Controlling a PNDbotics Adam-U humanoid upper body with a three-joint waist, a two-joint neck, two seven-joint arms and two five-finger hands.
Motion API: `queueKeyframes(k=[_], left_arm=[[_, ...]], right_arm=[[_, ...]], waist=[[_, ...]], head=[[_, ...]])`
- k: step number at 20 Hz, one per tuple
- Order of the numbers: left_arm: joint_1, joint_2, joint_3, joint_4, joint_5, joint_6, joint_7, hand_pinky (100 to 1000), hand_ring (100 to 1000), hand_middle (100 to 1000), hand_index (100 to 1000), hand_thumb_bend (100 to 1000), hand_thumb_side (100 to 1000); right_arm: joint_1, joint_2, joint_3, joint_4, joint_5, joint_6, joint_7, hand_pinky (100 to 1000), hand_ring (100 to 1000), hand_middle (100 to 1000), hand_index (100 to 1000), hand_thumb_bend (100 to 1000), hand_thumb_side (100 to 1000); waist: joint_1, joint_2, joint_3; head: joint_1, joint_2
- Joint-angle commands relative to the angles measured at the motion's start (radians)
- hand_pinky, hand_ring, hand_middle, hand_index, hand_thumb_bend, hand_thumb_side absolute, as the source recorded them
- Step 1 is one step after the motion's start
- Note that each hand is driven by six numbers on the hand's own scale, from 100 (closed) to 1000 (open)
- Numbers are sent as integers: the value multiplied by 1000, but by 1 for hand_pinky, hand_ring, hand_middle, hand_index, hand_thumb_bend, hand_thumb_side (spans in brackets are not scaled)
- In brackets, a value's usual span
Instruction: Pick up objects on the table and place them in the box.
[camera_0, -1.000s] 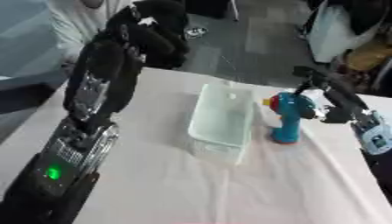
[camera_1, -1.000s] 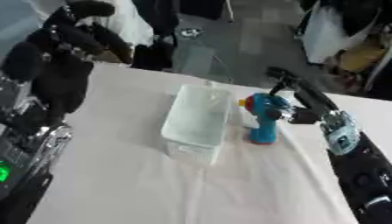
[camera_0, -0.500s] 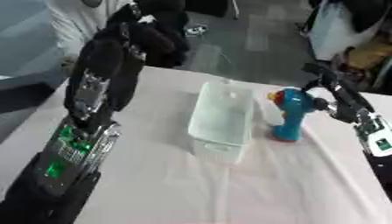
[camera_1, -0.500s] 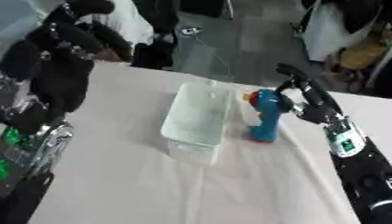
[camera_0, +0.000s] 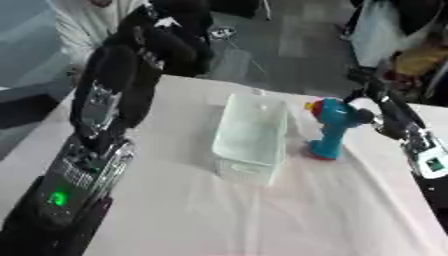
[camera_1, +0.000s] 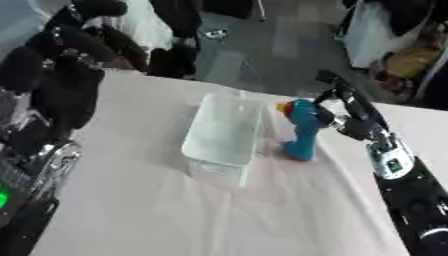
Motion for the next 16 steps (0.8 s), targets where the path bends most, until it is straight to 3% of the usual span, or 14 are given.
queueKeyframes(k=[1, 16], left_arm=[[-13, 8, 10, -15, 4, 0, -1, 522, 575, 806, 653, 258, 919], [-17, 5, 9, -15, 7, 1, 3, 526, 577, 805, 654, 261, 917]], right_arm=[[-17, -23, 3, -12, -9, 0, 9, 866, 644, 1000, 945, 998, 956], [-34, -14, 16, -49, -45, -16, 43, 865, 643, 1000, 947, 961, 967]], waist=[[6, -8, 0], [2, -14, 6]], head=[[-12, -5], [-6, -7]])
